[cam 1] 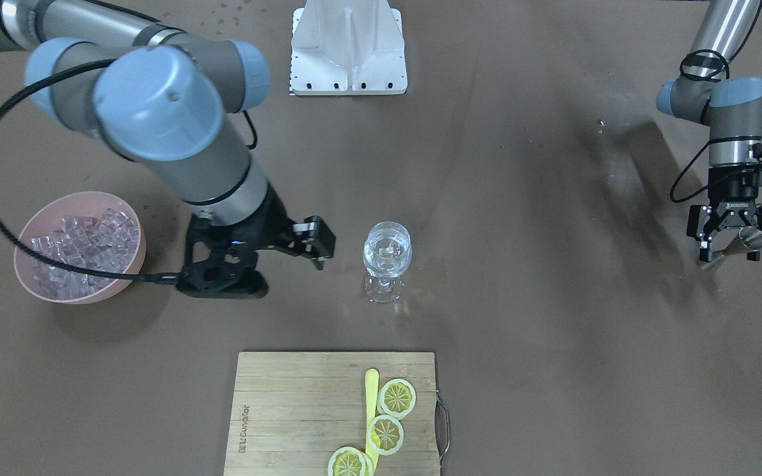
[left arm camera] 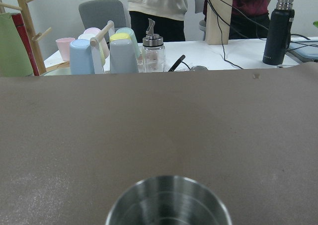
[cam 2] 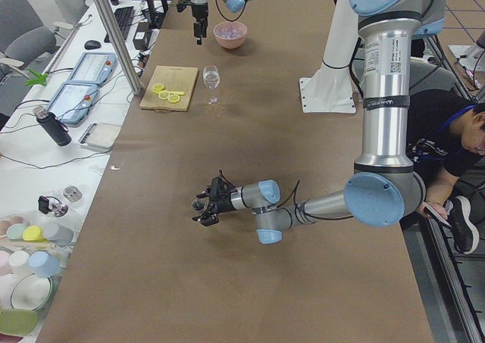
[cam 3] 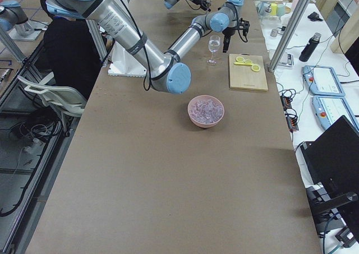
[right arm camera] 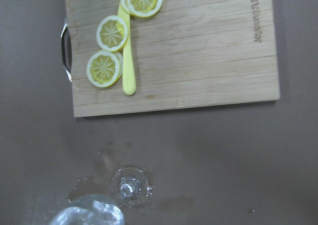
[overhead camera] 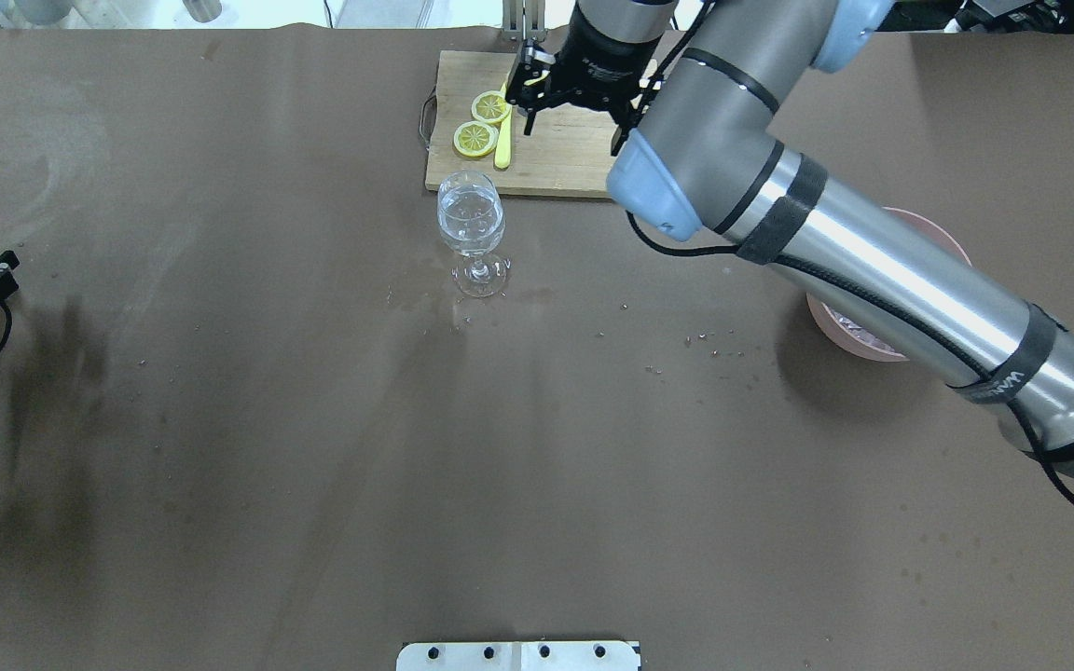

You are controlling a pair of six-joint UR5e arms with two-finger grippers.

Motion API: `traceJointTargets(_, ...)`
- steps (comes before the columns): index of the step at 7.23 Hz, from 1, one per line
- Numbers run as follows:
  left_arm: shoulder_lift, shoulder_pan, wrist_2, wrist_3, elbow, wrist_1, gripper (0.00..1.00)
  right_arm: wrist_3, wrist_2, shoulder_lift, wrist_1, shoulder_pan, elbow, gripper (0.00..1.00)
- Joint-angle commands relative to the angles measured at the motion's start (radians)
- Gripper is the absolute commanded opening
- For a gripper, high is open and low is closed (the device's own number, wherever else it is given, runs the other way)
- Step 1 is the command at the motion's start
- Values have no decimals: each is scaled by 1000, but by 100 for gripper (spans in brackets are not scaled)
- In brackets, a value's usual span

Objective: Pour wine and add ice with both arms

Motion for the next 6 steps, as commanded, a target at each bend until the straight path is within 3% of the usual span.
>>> traceJointTargets(1, 39, -46, -76, 2, -54, 7, 98, -263, 6, -170, -2, 131, 52, 100)
traceJointTargets(2, 39, -62, -93, 7, -64, 13, 98, -351, 7, -232, 0, 197, 53, 100)
traceJointTargets(4, 39, -161, -238, 10, -124, 91, 98, -392, 3, -343, 9, 286, 50, 100)
traceJointTargets(6, 38, -227, -327, 15, -216, 223, 98, -641, 4, -414, 7, 373, 30, 100)
